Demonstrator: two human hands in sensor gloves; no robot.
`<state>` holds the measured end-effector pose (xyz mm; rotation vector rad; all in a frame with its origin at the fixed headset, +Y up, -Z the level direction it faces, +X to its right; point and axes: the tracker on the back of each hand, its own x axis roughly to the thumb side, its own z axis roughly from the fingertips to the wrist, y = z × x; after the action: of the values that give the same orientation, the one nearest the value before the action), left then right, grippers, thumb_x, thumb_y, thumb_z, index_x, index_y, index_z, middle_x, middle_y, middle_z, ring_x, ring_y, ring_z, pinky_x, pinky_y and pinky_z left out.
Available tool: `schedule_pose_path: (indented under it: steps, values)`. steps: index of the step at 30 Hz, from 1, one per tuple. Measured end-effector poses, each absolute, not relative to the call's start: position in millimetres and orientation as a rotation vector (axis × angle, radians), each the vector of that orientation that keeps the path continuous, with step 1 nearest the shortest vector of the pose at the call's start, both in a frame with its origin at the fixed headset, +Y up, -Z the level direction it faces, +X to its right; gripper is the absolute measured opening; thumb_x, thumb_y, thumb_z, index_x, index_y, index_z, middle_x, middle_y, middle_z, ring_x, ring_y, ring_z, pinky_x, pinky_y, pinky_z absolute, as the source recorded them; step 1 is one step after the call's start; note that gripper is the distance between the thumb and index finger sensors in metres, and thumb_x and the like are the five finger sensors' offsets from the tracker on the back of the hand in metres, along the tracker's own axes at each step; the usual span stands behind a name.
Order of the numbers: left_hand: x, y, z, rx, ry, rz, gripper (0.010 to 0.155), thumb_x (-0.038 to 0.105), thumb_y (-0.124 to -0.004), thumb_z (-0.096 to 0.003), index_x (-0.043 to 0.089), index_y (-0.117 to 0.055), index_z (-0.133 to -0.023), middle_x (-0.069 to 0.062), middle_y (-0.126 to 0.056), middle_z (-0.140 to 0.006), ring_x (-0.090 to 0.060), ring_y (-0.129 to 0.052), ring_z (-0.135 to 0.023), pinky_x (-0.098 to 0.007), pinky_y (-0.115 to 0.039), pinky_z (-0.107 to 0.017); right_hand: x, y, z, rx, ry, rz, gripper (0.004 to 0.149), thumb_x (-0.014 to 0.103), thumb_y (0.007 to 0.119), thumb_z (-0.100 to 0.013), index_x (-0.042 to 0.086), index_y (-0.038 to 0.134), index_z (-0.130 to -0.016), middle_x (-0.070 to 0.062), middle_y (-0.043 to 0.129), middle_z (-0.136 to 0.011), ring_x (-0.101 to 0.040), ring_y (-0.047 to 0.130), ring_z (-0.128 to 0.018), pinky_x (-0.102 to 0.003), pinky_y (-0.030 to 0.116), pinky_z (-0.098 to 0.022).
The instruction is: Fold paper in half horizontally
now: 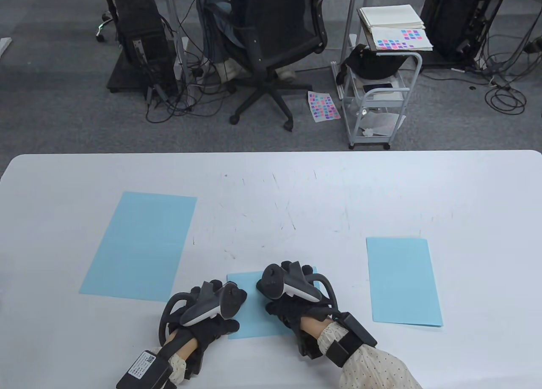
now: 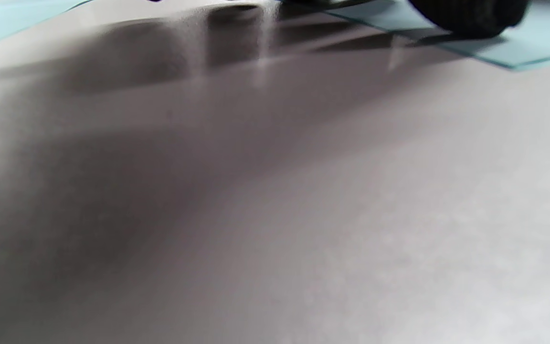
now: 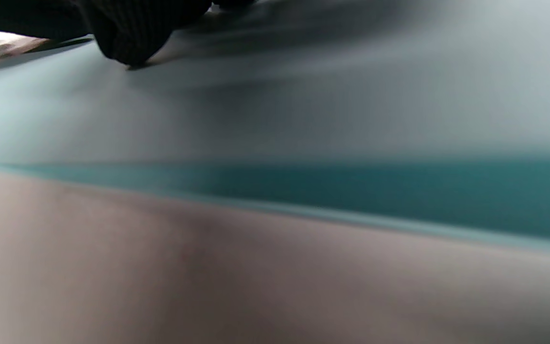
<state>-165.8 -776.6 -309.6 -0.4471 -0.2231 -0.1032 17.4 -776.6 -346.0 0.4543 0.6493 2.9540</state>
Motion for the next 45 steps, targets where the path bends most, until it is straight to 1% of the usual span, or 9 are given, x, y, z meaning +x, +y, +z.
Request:
schedule_pose_path:
  steps: [8,17,27,38,45]
  values:
    - [-165.6,-776.7,-308.8,-0.452,-0.216,-0.113,0.073,0.060,-0.070,-0.0334,0.059,-0.038,-0.099,0.027,-0.033,-0.116,-0.014,-0.038,-0.116,-0.051,-0.043,-0.087,19.6,-774.8,-346.6,0.437,0.683,2.951,0.064,0.040,0.071,-0.048,0.042,0.042,-0.105,0.017,0.030,-0.118,-0.028,0.008,-0.108,-0.065,0.009,-0.073]
    - [-165.1,-776.5,-309.0,-0.451,-0.213,-0.124,0.073,0.060,-0.070,-0.0334,0.059,-0.038,-0.099,0.027,-0.034,-0.116,-0.014,-0.039,-0.116,-0.051,-0.043,-0.087,33.0,-773.0,-351.1,0.373,0.715,2.957,0.065,0.041,0.073,-0.047,0.044,0.042,-0.104,0.020,0.031,-0.117,-0.028,0.009,-0.108,-0.064,0.009,-0.073]
    - [-165.0,-776.6,-309.3,-0.464,-0.208,-0.133,0.073,0.061,-0.069,-0.0336,0.060,-0.037,-0.099,0.028,-0.032,-0.116,-0.014,-0.038,-0.116,-0.051,-0.043,-0.087,46.8,-772.6,-353.0,0.317,0.720,2.958,0.065,0.042,0.073,-0.047,0.045,0.042,-0.104,0.021,0.031,-0.117,-0.028,0.010,-0.108,-0.064,0.009,-0.073]
    - [-165.0,-776.9,-309.6,-0.473,-0.205,-0.133,0.073,0.061,-0.068,-0.0337,0.060,-0.036,-0.099,0.028,-0.031,-0.115,-0.013,-0.037,-0.116,-0.051,-0.044,-0.087,79.8,-772.0,-356.1,0.190,0.745,2.933,0.066,0.042,0.075,-0.046,0.045,0.043,-0.103,0.022,0.031,-0.117,-0.029,0.012,-0.109,-0.064,0.009,-0.073]
    - [-165.3,-777.0,-309.6,-0.481,-0.201,-0.131,0.073,0.061,-0.068,-0.0338,0.060,-0.035,-0.099,0.028,-0.029,-0.115,-0.013,-0.036,-0.115,-0.051,-0.044,-0.087,96.0,-774.9,-356.9,0.148,0.758,2.876,0.066,0.042,0.076,-0.046,0.046,0.042,-0.103,0.023,0.029,-0.116,-0.030,0.014,-0.109,-0.064,0.010,-0.074]
